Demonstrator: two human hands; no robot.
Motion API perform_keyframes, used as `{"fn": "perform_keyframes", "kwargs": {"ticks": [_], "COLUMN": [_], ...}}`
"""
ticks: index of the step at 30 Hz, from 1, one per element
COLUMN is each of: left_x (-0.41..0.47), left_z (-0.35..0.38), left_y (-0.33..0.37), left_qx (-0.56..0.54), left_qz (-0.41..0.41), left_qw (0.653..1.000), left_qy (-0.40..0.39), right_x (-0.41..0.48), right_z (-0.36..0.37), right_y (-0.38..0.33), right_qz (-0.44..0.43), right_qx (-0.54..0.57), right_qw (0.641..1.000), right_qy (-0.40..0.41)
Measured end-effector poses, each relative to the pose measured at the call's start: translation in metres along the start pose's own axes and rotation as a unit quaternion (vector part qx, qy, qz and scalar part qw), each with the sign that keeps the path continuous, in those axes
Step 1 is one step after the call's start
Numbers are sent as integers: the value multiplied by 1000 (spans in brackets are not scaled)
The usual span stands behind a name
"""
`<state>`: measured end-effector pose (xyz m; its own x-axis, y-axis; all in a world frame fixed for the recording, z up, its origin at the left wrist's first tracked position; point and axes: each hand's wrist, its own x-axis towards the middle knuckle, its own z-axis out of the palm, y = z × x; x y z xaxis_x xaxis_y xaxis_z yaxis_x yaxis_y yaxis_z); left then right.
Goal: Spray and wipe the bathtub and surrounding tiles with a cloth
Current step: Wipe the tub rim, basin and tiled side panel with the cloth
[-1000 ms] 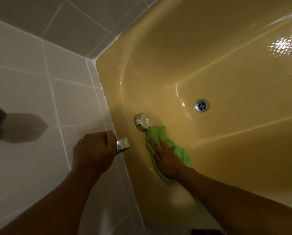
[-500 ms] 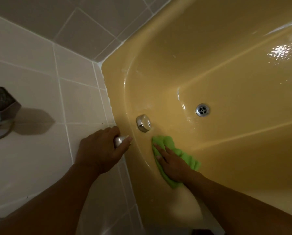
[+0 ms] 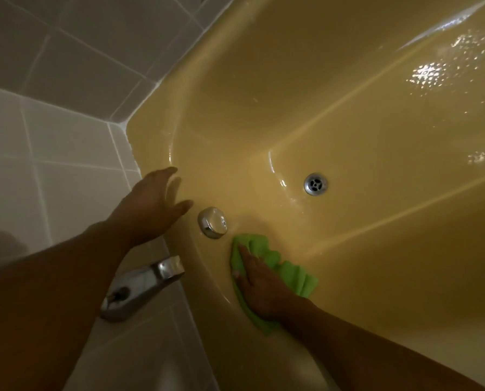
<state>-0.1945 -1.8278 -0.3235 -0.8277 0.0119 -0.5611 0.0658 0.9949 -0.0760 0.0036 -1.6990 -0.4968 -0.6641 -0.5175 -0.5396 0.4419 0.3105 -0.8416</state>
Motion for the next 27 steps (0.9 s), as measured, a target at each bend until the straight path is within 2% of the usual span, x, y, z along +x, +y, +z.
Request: {"fn": "perform_keyframes", "kwargs": {"ticks": [3, 6, 12, 16, 23, 27], "left_x": [43, 62, 74, 83, 99, 107], "left_z": [12, 30, 54, 68, 69, 66], "left_y": [-29, -40, -44, -42, -48, -52], "left_qx": [51, 49, -17, -37, -29, -21], "left_qz": [-47, -47, 4, 27, 33, 41], "left_qw": [997, 997, 997, 982, 977, 977], "left_qy": [-19, -28, 77, 182, 207, 207], "right_x": [22, 41, 70, 89, 129, 160], "right_z": [3, 7, 6, 4, -6, -12], "right_y": [16, 35, 71, 91, 125, 122], "right_qz": [22, 32, 71, 102, 189, 210], "right_qx": [-5, -11, -33, -38, -70, -41], "right_qw": [1000, 999, 997, 993, 975, 969], "right_qy": [10, 18, 25, 39, 91, 127]}}
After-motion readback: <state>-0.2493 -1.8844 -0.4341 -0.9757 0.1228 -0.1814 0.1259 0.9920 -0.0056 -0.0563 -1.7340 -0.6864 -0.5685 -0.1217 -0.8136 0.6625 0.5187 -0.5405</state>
